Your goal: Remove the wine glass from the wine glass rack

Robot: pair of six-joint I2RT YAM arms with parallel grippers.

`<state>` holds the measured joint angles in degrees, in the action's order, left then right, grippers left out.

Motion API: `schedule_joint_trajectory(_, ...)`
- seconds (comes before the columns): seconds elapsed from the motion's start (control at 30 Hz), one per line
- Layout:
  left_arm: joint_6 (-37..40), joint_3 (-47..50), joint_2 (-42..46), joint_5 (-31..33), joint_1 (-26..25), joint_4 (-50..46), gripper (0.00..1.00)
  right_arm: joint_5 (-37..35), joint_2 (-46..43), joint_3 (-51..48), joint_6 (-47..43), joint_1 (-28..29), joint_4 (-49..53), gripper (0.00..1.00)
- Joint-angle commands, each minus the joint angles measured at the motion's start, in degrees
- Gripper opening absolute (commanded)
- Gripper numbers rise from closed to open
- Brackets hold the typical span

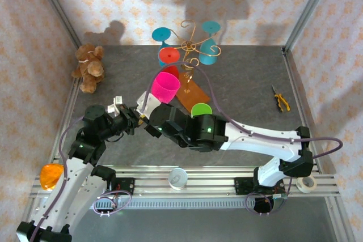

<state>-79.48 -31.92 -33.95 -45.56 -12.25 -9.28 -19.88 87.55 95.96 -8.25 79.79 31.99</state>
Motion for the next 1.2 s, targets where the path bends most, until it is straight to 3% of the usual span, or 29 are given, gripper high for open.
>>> schedule_joint_trajectory(0.0, 1.70, 0.85, 1.47, 1.15, 0.35, 3.55, 0.00, 2.72, -0.39, 8.27, 6.05, 0.07, 5.74, 0.29)
schedule_joint_trajectory(0.13, 2.67, 2.35, 2.20, 1.09, 0.32, 5.31, 0.00, 11.89, 1.89, 18.18, 13.29, -3.10, 15.34, 0.32)
schedule_joint_trajectory(0.27, 4.46, 3.36, 3.08, 1.15, 0.38, 6.27, 0.00, 15.35, 1.28, 19.13, 16.88, -4.94, 17.69, 0.33)
schedule_joint_trajectory(0.37, 5.94, 3.75, 3.62, 1.24, 0.34, 5.64, 0.00, 17.70, 0.56, 19.07, 18.84, -6.12, 18.64, 0.40)
schedule_joint_trajectory(0.5, 5.44, 5.65, 4.67, 1.22, 0.35, 8.54, 0.00, 18.34, 0.55, 19.73, 19.69, -6.96, 21.01, 0.50)
schedule_joint_trajectory(0.7, 4.39, 8.71, 6.91, 1.39, 0.30, 11.93, 0.00, 19.51, 0.35, 20.41, 21.19, -9.01, 23.56, 0.57)
schedule_joint_trajectory(0.93, 3.02, 11.91, 8.10, 1.59, 0.34, 15.70, 0.00, 19.45, 0.82, 21.83, 21.12, -11.01, 25.52, 0.59)
schedule_joint_trajectory(1.17, 3.08, 13.75, 7.53, 1.97, 0.28, 17.39, 0.00, 24.02, 3.10, 22.81, 20.43, -14.86, 26.06, 0.60)
